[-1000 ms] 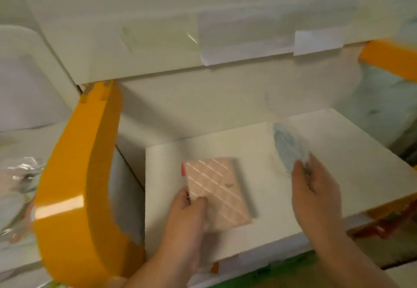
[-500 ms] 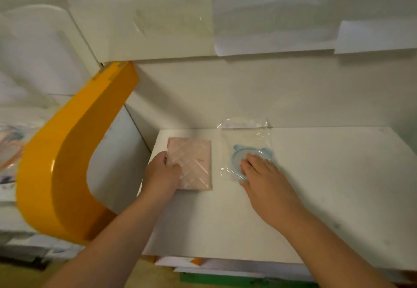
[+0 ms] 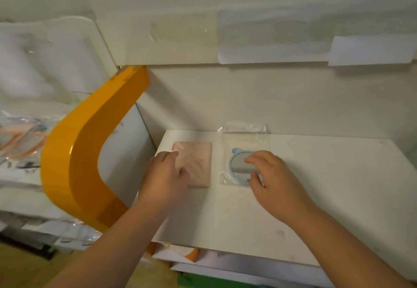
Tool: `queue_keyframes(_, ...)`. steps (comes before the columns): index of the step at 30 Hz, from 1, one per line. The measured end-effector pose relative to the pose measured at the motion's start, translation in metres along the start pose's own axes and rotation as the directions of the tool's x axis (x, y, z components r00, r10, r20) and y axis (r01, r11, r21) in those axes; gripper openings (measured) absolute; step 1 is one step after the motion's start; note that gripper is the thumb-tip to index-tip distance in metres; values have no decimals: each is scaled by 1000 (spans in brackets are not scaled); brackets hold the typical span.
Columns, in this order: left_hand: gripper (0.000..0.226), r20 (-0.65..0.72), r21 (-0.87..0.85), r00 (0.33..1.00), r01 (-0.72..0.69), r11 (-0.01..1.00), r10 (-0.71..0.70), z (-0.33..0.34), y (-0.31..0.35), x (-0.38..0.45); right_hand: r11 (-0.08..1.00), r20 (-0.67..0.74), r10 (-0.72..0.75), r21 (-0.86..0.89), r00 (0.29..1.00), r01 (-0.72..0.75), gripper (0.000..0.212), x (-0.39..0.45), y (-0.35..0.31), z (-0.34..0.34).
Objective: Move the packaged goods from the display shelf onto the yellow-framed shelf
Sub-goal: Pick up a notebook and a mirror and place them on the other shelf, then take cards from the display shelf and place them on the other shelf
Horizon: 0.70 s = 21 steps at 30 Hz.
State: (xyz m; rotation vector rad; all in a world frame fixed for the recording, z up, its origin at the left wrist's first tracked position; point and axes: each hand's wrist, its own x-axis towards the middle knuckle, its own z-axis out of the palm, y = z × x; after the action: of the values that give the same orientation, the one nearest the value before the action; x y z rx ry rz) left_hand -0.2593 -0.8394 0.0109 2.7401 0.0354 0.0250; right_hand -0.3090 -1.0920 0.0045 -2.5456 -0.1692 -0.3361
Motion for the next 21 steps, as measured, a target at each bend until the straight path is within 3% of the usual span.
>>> queue_keyframes(4, 48, -40, 155, 980, -186, 970, 194, -19, 19, -23, 995, -8, 78, 59, 997, -78, 34, -7, -3, -11)
queue_keyframes(8, 50, -111, 251, 936, -300, 920, 335, -41, 32, -42, 994, -45, 69, 82, 997, -65, 32, -12, -15, -13)
queue_keyframes(16, 42, -331, 239, 870, -297, 924, 365, -118, 7, -83, 982, -119, -46, 179, 992, 67, 34, 2, -89, -16)
queue_keyframes(18, 41, -430, 200, 838, -276, 940, 337, -138, -11, -90, 971, -148, -88, 209, 985, 118, 32, 3, -116, -15)
queue_keyframes(21, 43, -478, 163, 841, -199, 966, 254, -164, -48, -94, 956, -153, -159, 223, 975, 191, 30, 6, -159, -8)
